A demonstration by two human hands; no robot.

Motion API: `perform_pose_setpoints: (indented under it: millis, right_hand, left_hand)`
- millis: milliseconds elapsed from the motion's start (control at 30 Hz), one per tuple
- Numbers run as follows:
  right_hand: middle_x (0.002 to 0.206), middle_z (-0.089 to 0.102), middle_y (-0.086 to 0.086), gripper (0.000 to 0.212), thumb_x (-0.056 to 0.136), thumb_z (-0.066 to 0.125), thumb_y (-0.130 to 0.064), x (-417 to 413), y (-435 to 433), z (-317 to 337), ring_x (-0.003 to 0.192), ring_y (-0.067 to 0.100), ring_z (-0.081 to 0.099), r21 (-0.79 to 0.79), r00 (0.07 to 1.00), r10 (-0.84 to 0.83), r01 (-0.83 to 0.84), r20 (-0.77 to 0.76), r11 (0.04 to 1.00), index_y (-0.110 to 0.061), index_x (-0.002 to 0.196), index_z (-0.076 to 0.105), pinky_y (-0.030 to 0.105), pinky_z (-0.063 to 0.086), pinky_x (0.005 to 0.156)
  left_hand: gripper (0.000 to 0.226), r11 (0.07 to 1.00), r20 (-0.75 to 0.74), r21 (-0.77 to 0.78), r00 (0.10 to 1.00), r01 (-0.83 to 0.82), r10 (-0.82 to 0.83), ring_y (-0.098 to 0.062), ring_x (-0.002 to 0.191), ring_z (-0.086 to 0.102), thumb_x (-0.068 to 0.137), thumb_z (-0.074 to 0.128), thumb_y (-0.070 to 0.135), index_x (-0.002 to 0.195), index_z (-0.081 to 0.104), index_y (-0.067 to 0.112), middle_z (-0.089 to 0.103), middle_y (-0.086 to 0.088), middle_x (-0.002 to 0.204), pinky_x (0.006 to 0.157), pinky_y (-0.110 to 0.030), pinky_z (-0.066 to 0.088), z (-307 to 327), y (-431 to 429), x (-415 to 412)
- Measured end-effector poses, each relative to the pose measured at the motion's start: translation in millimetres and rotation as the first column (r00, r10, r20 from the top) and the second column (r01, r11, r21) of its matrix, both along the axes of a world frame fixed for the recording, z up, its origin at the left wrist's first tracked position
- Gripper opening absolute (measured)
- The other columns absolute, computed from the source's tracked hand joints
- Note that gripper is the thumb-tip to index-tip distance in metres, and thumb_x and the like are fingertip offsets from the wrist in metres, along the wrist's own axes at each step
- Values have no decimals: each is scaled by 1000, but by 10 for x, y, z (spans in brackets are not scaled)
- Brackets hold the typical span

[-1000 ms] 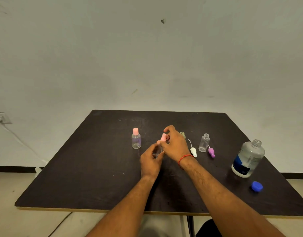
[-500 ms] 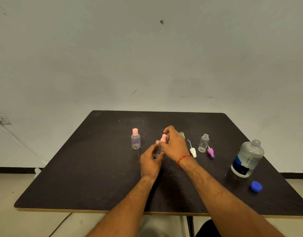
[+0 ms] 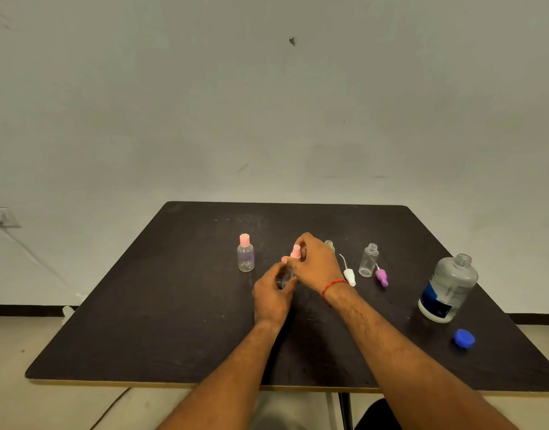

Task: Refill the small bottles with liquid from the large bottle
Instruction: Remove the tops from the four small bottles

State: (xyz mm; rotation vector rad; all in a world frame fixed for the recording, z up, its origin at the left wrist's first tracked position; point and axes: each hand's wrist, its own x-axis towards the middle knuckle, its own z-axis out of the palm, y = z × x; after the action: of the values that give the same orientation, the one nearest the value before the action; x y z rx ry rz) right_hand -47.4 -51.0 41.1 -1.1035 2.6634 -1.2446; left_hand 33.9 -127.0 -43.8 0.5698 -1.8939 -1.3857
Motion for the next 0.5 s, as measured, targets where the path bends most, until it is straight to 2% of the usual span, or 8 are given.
perform_pose_setpoints:
  millis: [67,167,233,333,500]
  right_hand:
    - [84,60,-6,16,83,72,-29,-5,13,19,78,10,57,20,999,5,-4,-41,1000,-21,86,59,26,47,73]
    - [90,62,-3,4,84,65,-17,-17,31,82,83,12,57,25,995,29,-27,-97,999,-18,88,66,26,48,76]
    - [92,64,-1,13,83,60,-10,-30,38,136,82,11,58,-15,993,32,-34,-111,999,-18,90,69,27,50,77]
    - [92,66,-4,19,79,63,-7,-62,80,220,80,9,61,-98,995,23,-33,-95,995,-23,87,70,27,52,77]
    - [89,69,-10,21,80,69,-8,-94,241,330,79,4,64,-248,999,6,-14,-34,969,-28,85,74,13,50,72]
  left_hand:
    - [27,1000,11,-15,1000,-7,7,0,95,68,88,77,19,111,72,31,73,16,98,86,-25,59,-8,-5,-9]
    - [26,1000,32,-21,999,-23,23,-1,95,68,87,79,24,112,72,29,73,15,98,87,-29,59,-34,-24,-31]
    - [31,999,45,-11,998,-33,33,0,96,68,86,79,28,116,71,30,73,17,101,89,-29,59,-45,-32,-37]
    - [36,997,57,-25,996,-72,74,2,98,68,85,80,32,120,70,31,73,18,104,92,-28,57,-69,-47,-53]
    - [31,986,77,-50,984,-157,161,-2,95,67,87,78,25,118,70,28,72,15,102,91,-31,57,-94,-62,-75]
